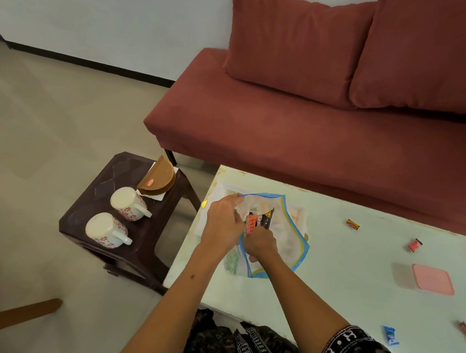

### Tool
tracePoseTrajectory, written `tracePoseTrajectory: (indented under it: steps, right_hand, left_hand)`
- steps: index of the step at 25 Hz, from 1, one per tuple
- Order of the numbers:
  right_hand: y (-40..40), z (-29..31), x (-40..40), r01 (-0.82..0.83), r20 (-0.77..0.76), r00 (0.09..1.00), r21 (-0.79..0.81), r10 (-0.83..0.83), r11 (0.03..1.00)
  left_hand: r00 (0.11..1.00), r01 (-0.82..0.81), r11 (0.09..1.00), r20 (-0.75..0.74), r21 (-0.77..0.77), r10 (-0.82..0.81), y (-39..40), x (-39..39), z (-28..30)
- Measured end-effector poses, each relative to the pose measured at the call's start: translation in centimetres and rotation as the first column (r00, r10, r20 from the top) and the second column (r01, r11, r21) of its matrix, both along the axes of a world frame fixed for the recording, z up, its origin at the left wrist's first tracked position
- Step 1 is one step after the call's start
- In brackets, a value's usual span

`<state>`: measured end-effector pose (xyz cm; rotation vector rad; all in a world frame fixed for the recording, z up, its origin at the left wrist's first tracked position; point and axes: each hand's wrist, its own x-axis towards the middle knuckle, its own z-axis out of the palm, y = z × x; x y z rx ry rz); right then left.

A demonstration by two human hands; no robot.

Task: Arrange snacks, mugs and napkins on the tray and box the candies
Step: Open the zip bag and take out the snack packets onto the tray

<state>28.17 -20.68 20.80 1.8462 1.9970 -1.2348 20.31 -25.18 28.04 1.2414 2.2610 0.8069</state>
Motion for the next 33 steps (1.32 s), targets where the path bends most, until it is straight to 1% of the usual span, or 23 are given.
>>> tracePoseTrajectory:
  steps: [3, 6, 9, 11, 14, 15, 17, 18, 19, 20, 22, 23, 24, 25, 27, 28, 30, 32, 33]
  right_hand:
    - [-0.6, -0.5, -0.2, -0.015, 0.021, 1.000, -0.032, 0.016, 0.999]
    - [-0.4, -0.5, -0.8, -0.008, 0.009, 1.000, 0.023, 0.008, 1.000]
    - [0.4, 1.1, -1.8, -0.007, -0.036, 0.999, 0.068, 0.009, 0.998]
    - [1.8, 3.6, -1.7, -0.024, -0.068, 0.997, 0.137, 0.033, 0.990]
    - [5.3, 10.1, 0.5, 0.015, -0.103, 0.995, 0.266, 0.013, 0.964]
    - [6.3, 12.7, 1.8, 0.048, -0.128, 0.992, 0.324, -0.006, 0.945]
    - [7.5, 17.2, 4.8, 0.136, -0.205, 0.978, 0.471, -0.041, 0.872]
    - [7.9, 18.6, 6.2, 0.181, -0.237, 0.970, 0.544, -0.056, 0.820]
    - [8.3, 18.9, 7.4, 0.223, -0.263, 0.962, 0.603, -0.073, 0.766]
    - [8.7, 18.3, 8.2, 0.262, -0.287, 0.954, 0.644, -0.091, 0.719]
    - [9.4, 15.1, 9.0, 0.374, -0.360, 0.918, 0.651, -0.165, 0.660]
    - [9.8, 12.8, 9.1, 0.433, -0.385, 0.895, 0.625, -0.226, 0.649]
    - [10.2, 10.3, 9.2, 0.458, -0.371, 0.886, 0.599, -0.279, 0.657]
    - [10.5, 7.7, 9.2, 0.431, -0.315, 0.901, 0.588, -0.297, 0.684]
    - [10.8, 2.6, 9.3, 0.321, -0.186, 0.947, 0.548, -0.262, 0.773]
    - [10.7, 0.4, 9.4, 0.290, -0.148, 0.957, 0.505, -0.249, 0.813]
    - [9.9, -3.4, 9.7, 0.304, -0.157, 0.952, 0.390, -0.263, 0.869]
    - [9.1, -6.6, 10.3, 0.344, -0.197, 0.934, 0.269, -0.299, 0.900]
    - [8.7, -8.1, 10.8, 0.342, -0.191, 0.934, 0.221, -0.303, 0.914]
  left_hand:
    - [1.000, 0.001, 1.000, 0.022, -0.010, -0.001, -0.5, 0.1, 0.2]
    - [1.000, 0.014, 0.999, 0.021, -0.041, -0.013, -0.8, -0.2, 0.4]
    - [0.999, 0.027, 0.994, -0.028, -0.102, -0.030, -0.6, -0.8, 0.7]
    - [0.999, 0.025, 0.991, -0.039, -0.132, -0.030, -0.4, -1.0, 0.9]
    - [0.998, -0.002, 0.989, -0.055, -0.150, -0.006, -0.4, -1.3, 1.0]
    - [0.998, -0.021, 0.987, -0.066, -0.159, 0.011, -0.4, -1.5, 0.9]
    - [0.995, -0.060, 0.981, -0.083, -0.183, 0.045, -0.3, -2.1, 0.5]
    - [0.994, -0.080, 0.977, -0.085, -0.197, 0.065, -0.1, -2.4, 0.3]
    - [0.993, -0.099, 0.973, -0.080, -0.209, 0.084, 0.0, -2.6, 0.2]
    - [0.992, -0.116, 0.969, -0.074, -0.220, 0.102, 0.2, -2.6, 0.1]
    - [0.989, -0.142, 0.958, -0.070, -0.249, 0.128, 0.4, -2.8, 0.3]
    - [0.989, -0.147, 0.954, -0.070, -0.260, 0.133, 0.5, -2.9, 0.3]
    - [0.989, -0.145, 0.954, -0.077, -0.264, 0.129, 0.5, -3.0, 0.3]
    - [0.989, -0.143, 0.955, -0.086, -0.262, 0.124, 0.6, -3.1, 0.3]
    - [0.987, -0.144, 0.957, -0.104, -0.252, 0.121, 0.7, -3.3, 0.1]
    - [0.986, -0.148, 0.956, -0.107, -0.252, 0.124, 0.7, -3.3, 0.0]
    - [0.986, -0.161, 0.951, -0.092, -0.263, 0.141, 0.7, -3.3, -0.2]
    - [0.984, -0.174, 0.945, -0.076, -0.277, 0.159, 0.8, -3.2, -0.3]
    - [0.985, -0.172, 0.946, -0.075, -0.275, 0.158, 0.8, -3.2, -0.3]
